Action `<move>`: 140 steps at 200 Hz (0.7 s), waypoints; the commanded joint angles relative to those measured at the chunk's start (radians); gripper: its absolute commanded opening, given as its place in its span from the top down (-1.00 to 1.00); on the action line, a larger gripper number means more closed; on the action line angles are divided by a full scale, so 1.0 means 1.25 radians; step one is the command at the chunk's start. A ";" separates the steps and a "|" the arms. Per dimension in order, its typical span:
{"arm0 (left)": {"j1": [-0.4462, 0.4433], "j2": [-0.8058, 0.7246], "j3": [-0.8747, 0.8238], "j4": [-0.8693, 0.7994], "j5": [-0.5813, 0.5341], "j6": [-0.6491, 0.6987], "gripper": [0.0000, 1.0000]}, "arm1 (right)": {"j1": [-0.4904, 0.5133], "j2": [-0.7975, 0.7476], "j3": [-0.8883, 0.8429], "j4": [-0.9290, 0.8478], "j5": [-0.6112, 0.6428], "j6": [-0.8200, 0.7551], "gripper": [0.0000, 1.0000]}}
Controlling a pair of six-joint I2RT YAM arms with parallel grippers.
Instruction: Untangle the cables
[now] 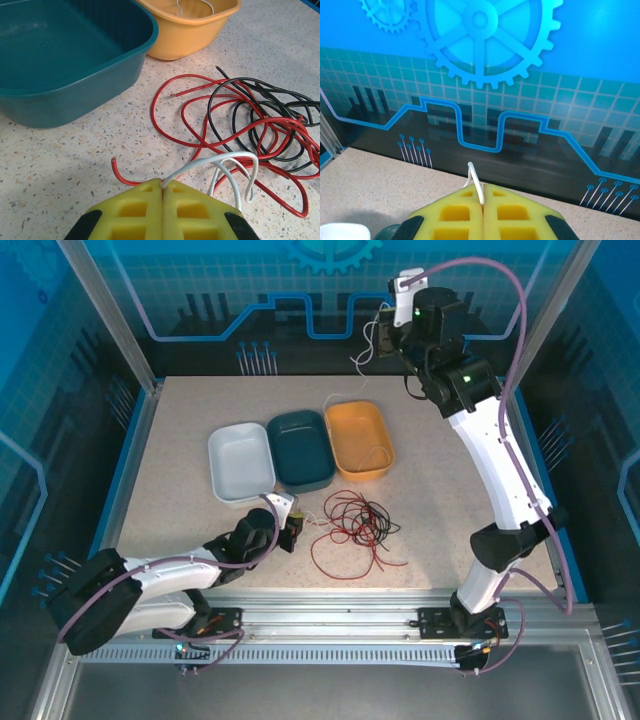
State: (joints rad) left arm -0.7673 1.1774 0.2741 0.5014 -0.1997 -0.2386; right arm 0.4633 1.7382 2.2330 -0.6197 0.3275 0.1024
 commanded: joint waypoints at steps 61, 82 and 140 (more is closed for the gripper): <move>0.006 -0.043 0.010 -0.004 0.007 -0.025 1.00 | -0.039 0.061 -0.014 -0.053 -0.069 0.046 1.00; 0.006 -0.043 0.010 -0.004 0.008 -0.027 1.00 | -0.046 0.077 -0.027 -0.075 -0.112 0.065 1.00; 0.006 -0.046 0.005 -0.002 0.015 -0.032 1.00 | -0.050 0.132 -0.050 -0.127 -0.152 0.091 1.00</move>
State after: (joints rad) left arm -0.7673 1.1374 0.2741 0.4992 -0.2001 -0.2638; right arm 0.4145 1.8664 2.1651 -0.7185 0.1699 0.1860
